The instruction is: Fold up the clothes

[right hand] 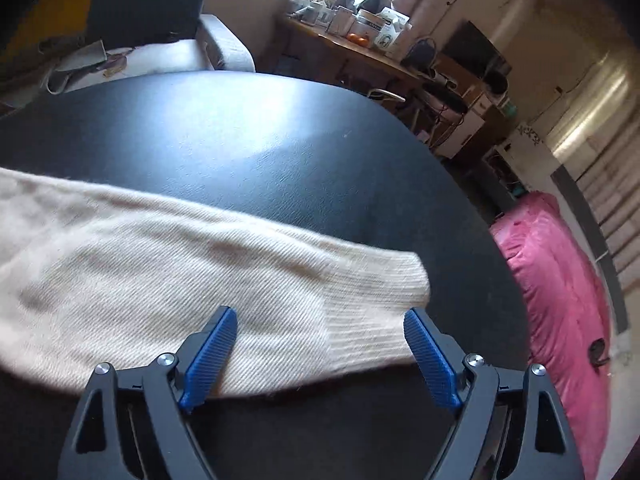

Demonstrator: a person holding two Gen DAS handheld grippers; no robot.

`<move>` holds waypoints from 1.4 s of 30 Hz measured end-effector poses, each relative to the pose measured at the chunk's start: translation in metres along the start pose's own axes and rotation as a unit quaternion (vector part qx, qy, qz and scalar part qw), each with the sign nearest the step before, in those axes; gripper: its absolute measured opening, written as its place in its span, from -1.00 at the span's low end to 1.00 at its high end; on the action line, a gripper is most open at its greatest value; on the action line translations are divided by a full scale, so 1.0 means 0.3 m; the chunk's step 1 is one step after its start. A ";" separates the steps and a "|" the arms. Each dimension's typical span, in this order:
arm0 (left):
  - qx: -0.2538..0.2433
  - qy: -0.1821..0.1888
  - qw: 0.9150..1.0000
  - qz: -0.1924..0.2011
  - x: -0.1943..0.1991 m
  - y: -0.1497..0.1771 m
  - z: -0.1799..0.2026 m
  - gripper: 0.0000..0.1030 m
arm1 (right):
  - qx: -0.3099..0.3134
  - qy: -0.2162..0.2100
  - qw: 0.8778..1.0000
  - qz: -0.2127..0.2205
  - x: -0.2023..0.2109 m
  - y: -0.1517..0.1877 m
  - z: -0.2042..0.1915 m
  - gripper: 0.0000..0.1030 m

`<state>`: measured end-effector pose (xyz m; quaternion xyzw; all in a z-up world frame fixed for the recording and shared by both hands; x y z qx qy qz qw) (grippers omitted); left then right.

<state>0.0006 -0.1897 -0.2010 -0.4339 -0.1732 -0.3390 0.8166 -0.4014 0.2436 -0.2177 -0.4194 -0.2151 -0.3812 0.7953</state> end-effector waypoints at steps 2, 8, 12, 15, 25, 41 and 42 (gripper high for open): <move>0.002 0.003 1.000 0.002 -0.002 -0.005 -0.001 -0.45 | -0.006 0.004 1.000 0.023 0.050 -0.040 -0.002 0.68; 0.025 0.032 0.999 0.013 0.008 -0.008 -0.017 -0.45 | -0.053 -0.198 0.976 0.078 0.383 -0.074 -0.235 0.96; 0.030 0.006 1.000 -0.007 0.044 -0.023 -0.020 -0.45 | -0.075 -0.380 0.920 0.064 0.656 0.003 -0.506 1.00; 0.007 -0.035 0.999 0.024 0.125 -0.065 -0.031 -0.38 | -0.046 -0.439 0.895 0.071 0.857 0.096 -0.701 1.00; 0.069 -0.100 0.989 0.088 0.323 -0.012 -0.262 -0.06 | 0.101 -0.370 0.917 0.111 0.975 0.353 -0.965 1.00; 0.060 -0.077 0.989 0.108 0.363 0.093 -0.175 0.03 | 0.142 -0.396 0.896 0.143 0.905 0.487 -0.797 1.00; 0.068 -0.069 0.990 0.099 0.357 0.075 -0.181 0.03 | 0.144 -0.393 0.897 0.144 0.904 0.490 -0.795 1.00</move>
Point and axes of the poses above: each gripper's, at about its wrist camera, not at the fingertips, and x roughly against the way its jaws point, z to its right, y to its underside, the point moved 6 cm from there along -x, roughly the way its jaws point, and after that the axes turned 9 degrees about y, right-handed, at the moved point
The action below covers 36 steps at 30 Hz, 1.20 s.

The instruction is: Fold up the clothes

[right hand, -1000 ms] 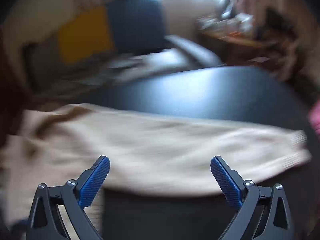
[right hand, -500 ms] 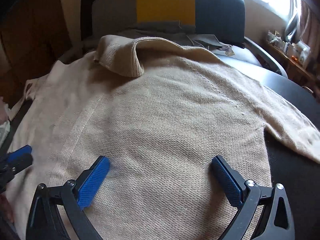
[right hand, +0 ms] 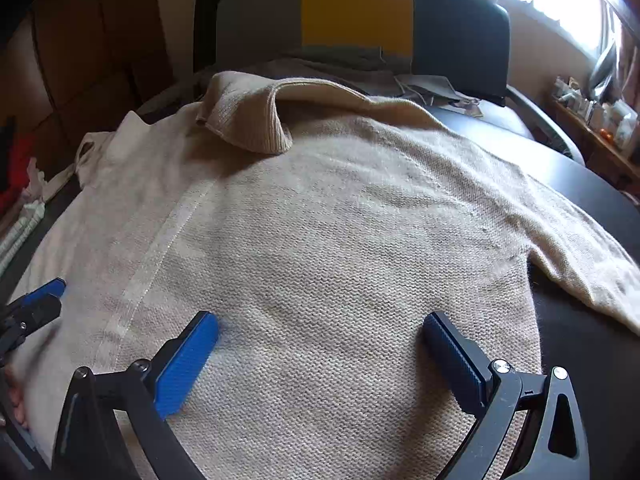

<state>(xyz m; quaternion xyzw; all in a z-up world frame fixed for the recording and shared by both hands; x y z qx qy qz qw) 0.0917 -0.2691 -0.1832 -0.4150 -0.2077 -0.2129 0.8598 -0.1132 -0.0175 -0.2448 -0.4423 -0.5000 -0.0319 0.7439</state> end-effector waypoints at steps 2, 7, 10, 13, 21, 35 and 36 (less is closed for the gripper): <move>0.022 0.018 0.999 -0.018 -0.017 -0.044 -0.012 0.03 | 0.002 0.003 1.000 -0.005 -0.001 0.004 0.006 1.00; 0.041 0.031 0.999 0.010 -0.053 -0.234 -0.089 0.04 | -0.009 -0.022 1.000 0.003 0.012 -0.039 0.028 0.73; 0.063 0.052 0.997 0.015 -0.144 -0.387 -0.148 0.04 | -0.024 -0.057 0.998 0.030 0.023 -0.122 0.005 0.63; 0.076 0.054 0.996 0.007 -0.234 -0.493 -0.180 0.04 | -0.037 -0.104 0.993 0.045 -0.007 -0.244 -0.033 0.63; 0.149 0.082 0.985 -0.016 -0.465 -0.629 -0.290 0.01 | -0.105 -0.188 0.976 0.022 -0.195 -0.416 -0.079 0.68; 0.105 0.096 0.989 -0.028 -0.570 -0.702 -0.254 -0.92 | -0.069 -0.240 0.968 0.032 -0.283 -0.537 -0.164 -0.64; 0.113 0.114 0.987 -0.019 -0.561 -0.722 -0.252 -0.92 | -0.085 -0.256 0.962 0.035 -0.274 -0.552 -0.149 -0.64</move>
Point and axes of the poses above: each gripper's, at about its wrist camera, not at the fingertips, and x roughly against the way its jaws point, z to its right, y to its underside, the point moved 6 cm from there along -x, roughly the way its jaws point, and after that the axes turned 9 degrees about y, right-handed, at the moved point
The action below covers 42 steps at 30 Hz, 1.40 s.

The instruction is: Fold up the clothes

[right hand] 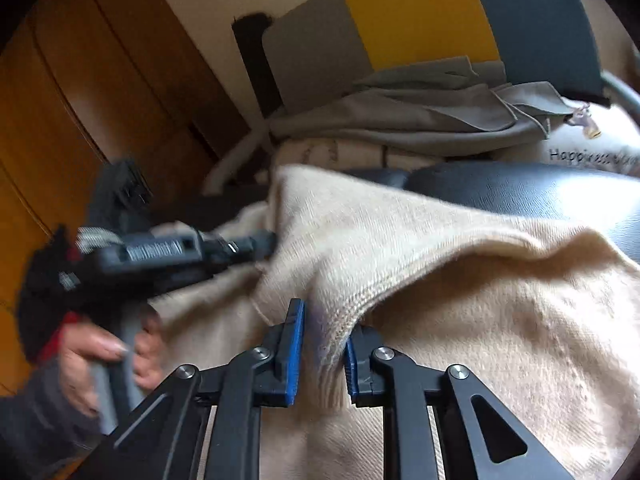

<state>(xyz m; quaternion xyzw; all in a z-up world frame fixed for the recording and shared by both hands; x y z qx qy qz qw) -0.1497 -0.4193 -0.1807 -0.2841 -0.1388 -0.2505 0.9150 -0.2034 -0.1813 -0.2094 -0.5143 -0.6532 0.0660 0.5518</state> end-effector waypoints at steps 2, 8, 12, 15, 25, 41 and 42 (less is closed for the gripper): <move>0.004 0.027 1.000 0.012 0.012 -0.042 0.018 -0.92 | -0.034 -0.027 0.999 0.013 0.021 -0.045 0.024 -0.64; -0.012 0.044 0.999 0.027 -0.012 -0.197 0.056 -0.92 | -0.109 -0.065 0.991 0.038 -0.011 -0.234 0.158 -0.61; 0.022 0.032 0.999 0.036 -0.067 -0.287 0.006 -0.92 | -0.164 -0.057 0.984 0.027 -0.098 -0.319 0.268 -0.58; 0.051 0.014 0.997 0.054 -0.069 -0.337 -0.046 -0.79 | -0.212 -0.053 0.976 0.015 -0.170 -0.377 0.354 -0.17; 0.007 -0.040 0.999 0.031 0.005 -0.201 -0.098 -0.66 | -0.184 -0.056 0.981 0.040 -0.082 -0.422 0.362 0.59; 0.007 0.037 0.998 -0.042 -0.267 -0.252 0.002 -0.61 | 0.020 0.080 0.997 -0.006 -0.164 -0.184 0.260 0.69; 0.022 0.032 0.999 -0.018 -0.235 -0.282 -0.016 -0.59 | 0.016 0.076 0.997 -0.004 -0.162 -0.184 0.265 0.69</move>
Point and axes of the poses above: each gripper's, at about its wrist camera, not at the fingertips, and x roughly against the way its jaws point, z to its right, y to its underside, the point moved 6 cm from there along -x, roughly the way its jaws point, and after that the axes turned 9 degrees about y, right-handed, at the moved point
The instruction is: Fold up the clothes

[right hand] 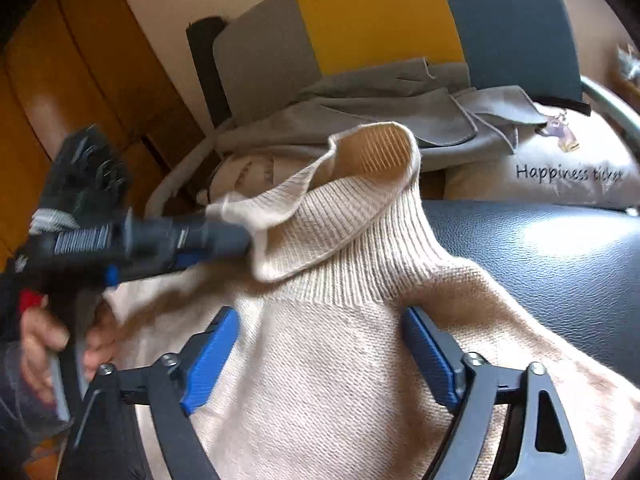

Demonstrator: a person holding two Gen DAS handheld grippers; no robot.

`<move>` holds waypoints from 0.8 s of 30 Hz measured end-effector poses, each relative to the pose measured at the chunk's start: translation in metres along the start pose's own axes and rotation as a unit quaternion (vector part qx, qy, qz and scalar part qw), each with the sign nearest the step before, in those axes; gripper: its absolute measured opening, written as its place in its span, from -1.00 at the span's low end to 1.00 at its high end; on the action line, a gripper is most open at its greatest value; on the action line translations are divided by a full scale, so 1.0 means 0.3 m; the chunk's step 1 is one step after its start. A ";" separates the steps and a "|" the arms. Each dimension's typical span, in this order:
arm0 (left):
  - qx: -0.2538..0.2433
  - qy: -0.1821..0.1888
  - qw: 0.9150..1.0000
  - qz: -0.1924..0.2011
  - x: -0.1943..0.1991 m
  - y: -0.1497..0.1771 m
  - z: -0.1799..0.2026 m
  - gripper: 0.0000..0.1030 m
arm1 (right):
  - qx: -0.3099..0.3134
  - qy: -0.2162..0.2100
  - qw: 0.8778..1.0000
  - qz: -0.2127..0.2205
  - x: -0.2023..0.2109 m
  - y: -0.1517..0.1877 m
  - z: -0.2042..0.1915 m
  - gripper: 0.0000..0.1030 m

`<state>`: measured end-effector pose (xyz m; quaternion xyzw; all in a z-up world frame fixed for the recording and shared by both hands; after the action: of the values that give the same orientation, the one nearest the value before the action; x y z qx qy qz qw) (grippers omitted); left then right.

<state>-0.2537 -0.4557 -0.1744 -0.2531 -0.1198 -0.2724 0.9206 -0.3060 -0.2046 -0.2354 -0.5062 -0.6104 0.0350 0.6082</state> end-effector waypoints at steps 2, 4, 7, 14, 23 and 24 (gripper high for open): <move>0.029 -0.008 0.998 0.050 0.069 -0.060 -0.031 -0.58 | -0.008 -0.008 1.000 0.003 0.004 0.000 0.011 0.69; 0.028 -0.037 0.997 0.067 0.128 -0.054 -0.056 -0.56 | -0.015 -0.015 1.000 0.006 0.007 0.001 0.022 0.69; -0.021 -0.115 0.991 0.063 0.199 0.036 -0.070 -0.55 | -0.015 -0.018 1.000 0.007 0.012 0.003 0.028 0.73; -0.085 -0.188 0.976 0.073 0.320 0.279 -0.144 -0.51 | 0.007 -0.008 1.000 0.003 0.010 0.006 0.012 0.83; -0.008 -0.131 0.985 0.108 0.407 0.280 -0.230 -0.89 | -0.006 -0.007 1.000 0.009 0.035 0.018 0.028 0.83; -0.013 -0.132 0.986 0.098 0.396 0.269 -0.228 -0.89 | -0.005 -0.005 1.000 0.010 0.037 0.021 0.028 0.83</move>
<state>-0.1049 -0.4859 -0.2217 -0.3089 -0.2114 -0.1468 0.9156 -0.3061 -0.1895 -0.2339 -0.5153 -0.6086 0.0406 0.6020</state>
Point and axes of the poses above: each gripper's, at about its wrist camera, not at the fingertips, and x roughly against the way its jaws point, z to its right, y to its underside, the point moved 6 cm from there along -x, roughly the way its jaws point, and after that the axes turned 9 degrees about y, right-handed, at the moved point
